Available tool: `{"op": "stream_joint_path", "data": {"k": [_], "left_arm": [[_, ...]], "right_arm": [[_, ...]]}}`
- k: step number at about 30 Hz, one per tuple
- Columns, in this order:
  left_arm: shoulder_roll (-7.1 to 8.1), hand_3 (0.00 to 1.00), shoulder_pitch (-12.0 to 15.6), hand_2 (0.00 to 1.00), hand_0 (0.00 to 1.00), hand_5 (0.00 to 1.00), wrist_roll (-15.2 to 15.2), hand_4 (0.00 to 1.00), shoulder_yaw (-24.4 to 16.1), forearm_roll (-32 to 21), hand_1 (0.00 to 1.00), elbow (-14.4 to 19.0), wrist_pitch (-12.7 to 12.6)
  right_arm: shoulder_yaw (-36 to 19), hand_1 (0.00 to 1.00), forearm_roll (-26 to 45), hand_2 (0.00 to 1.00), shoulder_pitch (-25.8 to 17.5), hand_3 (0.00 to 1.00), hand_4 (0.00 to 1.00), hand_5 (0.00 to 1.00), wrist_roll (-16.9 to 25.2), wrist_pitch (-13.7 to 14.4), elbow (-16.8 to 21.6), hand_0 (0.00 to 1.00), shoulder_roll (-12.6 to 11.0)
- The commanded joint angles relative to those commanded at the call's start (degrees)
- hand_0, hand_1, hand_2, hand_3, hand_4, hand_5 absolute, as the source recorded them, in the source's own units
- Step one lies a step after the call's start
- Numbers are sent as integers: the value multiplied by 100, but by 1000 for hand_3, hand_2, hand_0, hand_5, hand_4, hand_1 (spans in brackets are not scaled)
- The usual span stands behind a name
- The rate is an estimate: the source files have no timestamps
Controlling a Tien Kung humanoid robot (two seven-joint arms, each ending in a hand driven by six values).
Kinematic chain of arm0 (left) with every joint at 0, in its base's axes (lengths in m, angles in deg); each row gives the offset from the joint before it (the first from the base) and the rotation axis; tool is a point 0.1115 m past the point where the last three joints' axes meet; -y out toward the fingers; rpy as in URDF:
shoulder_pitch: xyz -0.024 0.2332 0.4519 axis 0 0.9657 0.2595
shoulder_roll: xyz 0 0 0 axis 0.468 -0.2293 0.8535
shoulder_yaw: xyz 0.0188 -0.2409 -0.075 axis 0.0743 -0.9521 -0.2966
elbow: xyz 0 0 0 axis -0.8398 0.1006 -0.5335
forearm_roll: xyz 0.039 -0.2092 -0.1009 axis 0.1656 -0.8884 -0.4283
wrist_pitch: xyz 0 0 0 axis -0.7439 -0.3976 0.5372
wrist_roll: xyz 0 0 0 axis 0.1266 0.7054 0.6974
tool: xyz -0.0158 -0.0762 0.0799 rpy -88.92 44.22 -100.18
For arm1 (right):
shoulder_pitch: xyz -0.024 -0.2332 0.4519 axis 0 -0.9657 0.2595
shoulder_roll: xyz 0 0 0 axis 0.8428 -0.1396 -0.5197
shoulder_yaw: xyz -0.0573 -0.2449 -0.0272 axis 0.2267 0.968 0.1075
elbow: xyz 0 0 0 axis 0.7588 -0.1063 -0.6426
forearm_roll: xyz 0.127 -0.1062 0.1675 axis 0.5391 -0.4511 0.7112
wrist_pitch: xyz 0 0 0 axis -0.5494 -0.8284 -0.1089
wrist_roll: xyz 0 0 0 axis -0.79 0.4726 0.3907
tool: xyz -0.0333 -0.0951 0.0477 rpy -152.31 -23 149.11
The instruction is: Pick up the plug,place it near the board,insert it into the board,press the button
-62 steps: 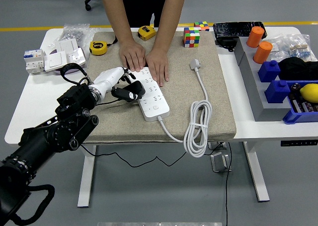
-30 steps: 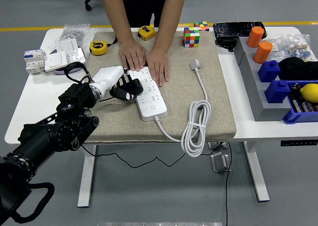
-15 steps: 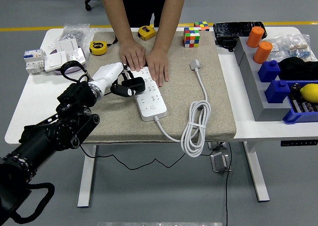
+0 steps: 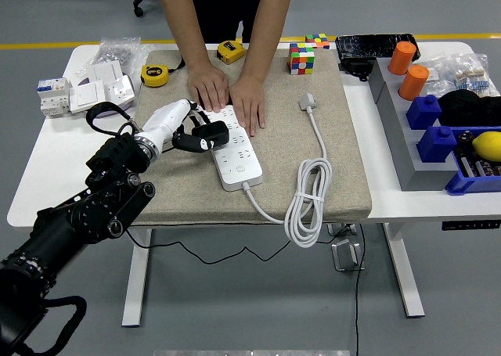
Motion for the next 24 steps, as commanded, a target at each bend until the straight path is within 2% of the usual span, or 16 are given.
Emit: {"op": "stream_joint_path", "data": {"k": [8,17,21,22,24], "left_arm": [[0,440,255,253,306,38,5,667,-655,-28,151,592,41],[0,443,250,255,307,38,-2,668,-849,-50,152,951,79],[0,443,232,255,307,38,93,668,-894,-414,152,1100,62],[0,532,190,513,515,211,144,935,-905,-615,487,1053,135],[0,532,114,513,515,211,174,935,-931,-929,487,930,293]], "right_arm": [[-17,910,12,855,-13,854,998,899,7,1,0,965,12],[5,910,57,855,28,854,998,901,25,-12,0,965,14],[-18,910,41,855,29,854,998,901,14,-11,0,965,16],[-14,909,41,854,29,854,998,901,10,-13,0,965,14],[-12,909,32,854,34,854,998,901,-1,-13,0,965,10]]}}
